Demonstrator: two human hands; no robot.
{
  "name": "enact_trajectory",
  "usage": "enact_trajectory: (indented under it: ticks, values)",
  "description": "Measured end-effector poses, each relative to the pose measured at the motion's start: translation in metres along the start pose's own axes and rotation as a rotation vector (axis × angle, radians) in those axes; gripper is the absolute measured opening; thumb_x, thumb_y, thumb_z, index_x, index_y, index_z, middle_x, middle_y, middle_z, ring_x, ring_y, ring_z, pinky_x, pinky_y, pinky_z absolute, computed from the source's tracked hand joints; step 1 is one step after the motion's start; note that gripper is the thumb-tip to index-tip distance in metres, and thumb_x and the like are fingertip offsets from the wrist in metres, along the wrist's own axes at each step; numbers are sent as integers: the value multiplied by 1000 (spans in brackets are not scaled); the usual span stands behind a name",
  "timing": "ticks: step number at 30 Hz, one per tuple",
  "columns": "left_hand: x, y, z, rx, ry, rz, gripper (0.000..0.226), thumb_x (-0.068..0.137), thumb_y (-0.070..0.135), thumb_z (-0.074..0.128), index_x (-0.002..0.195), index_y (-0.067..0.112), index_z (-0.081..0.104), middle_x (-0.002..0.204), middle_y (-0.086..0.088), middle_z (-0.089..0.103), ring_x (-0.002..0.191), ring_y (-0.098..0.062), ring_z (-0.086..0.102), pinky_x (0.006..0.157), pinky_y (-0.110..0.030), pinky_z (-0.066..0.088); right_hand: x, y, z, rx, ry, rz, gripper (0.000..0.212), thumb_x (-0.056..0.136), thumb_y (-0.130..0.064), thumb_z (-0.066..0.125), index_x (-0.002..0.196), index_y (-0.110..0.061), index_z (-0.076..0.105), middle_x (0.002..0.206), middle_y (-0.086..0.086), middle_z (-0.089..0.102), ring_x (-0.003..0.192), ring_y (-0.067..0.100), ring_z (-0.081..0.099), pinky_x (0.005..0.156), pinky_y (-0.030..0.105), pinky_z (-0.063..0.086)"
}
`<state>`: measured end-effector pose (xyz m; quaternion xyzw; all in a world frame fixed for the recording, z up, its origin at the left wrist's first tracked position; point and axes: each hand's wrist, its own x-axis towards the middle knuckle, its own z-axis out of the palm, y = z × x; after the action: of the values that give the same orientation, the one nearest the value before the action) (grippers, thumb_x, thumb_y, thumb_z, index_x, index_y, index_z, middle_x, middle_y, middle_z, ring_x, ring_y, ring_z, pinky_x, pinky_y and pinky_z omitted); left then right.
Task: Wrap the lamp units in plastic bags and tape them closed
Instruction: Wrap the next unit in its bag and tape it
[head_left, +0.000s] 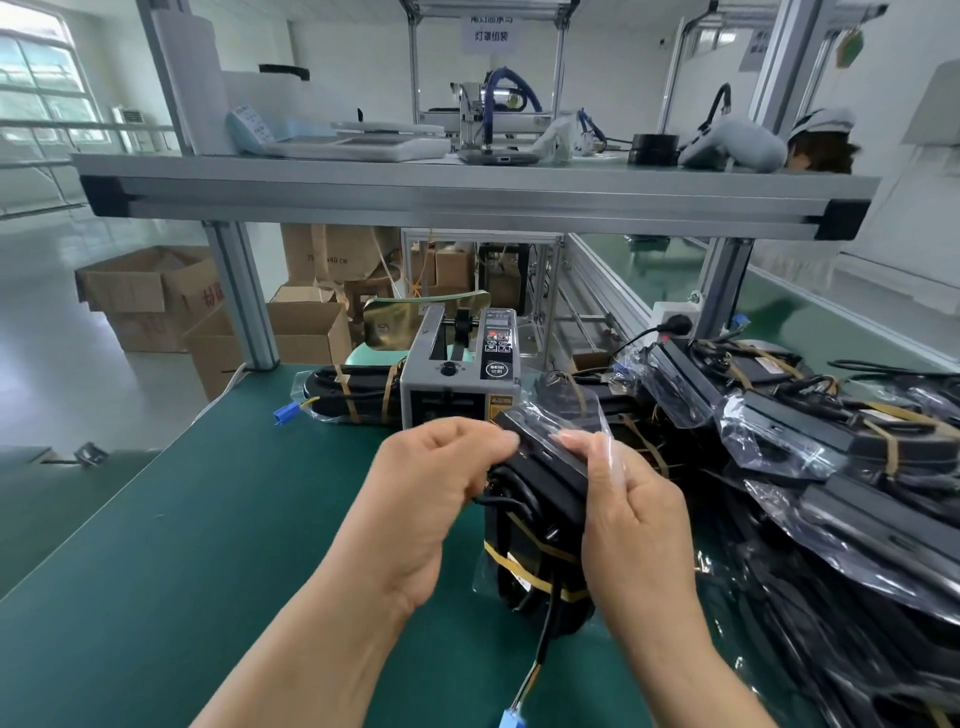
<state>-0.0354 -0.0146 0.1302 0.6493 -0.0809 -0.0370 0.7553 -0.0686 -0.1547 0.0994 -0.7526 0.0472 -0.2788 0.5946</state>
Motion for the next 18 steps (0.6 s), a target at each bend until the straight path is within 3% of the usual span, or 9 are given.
enact_trajectory:
  ticks: [2, 5, 12, 18]
  values:
    - [-3, 3, 6, 70, -2, 11, 16, 78, 20, 77, 62, 19, 73, 55, 7, 60, 51, -1, 54, 54, -11, 44, -3, -2, 2, 6, -17, -3, 39, 105, -33, 40, 85, -36, 73, 81, -2, 72, 74, 16, 66, 70, 40, 56]
    - [-1, 2, 9, 105, 10, -25, 13, 79, 19, 78, 67, 15, 74, 68, -6, 72, 61, -11, 66, 61, -18, 51, -5, -4, 4, 2, -13, -9, 38, 105, -31, 41, 85, -35, 72, 79, -7, 73, 74, 13, 68, 69, 40, 56]
    - [1, -4, 14, 146, 112, -23, 11, 78, 12, 78, 67, 11, 75, 66, -9, 72, 58, -14, 65, 58, -23, 54, -7, -6, 6, -8, -2, -30, 38, 106, -26, 42, 81, -32, 70, 79, -11, 71, 72, 11, 64, 62, 24, 51]
    - [2, -8, 16, 189, 157, -11, 13, 78, 13, 77, 66, 14, 75, 62, -5, 70, 56, -13, 64, 59, -26, 56, -9, -4, 6, -22, -11, -29, 37, 106, -27, 41, 83, -29, 70, 79, -10, 70, 73, 12, 64, 63, 27, 50]
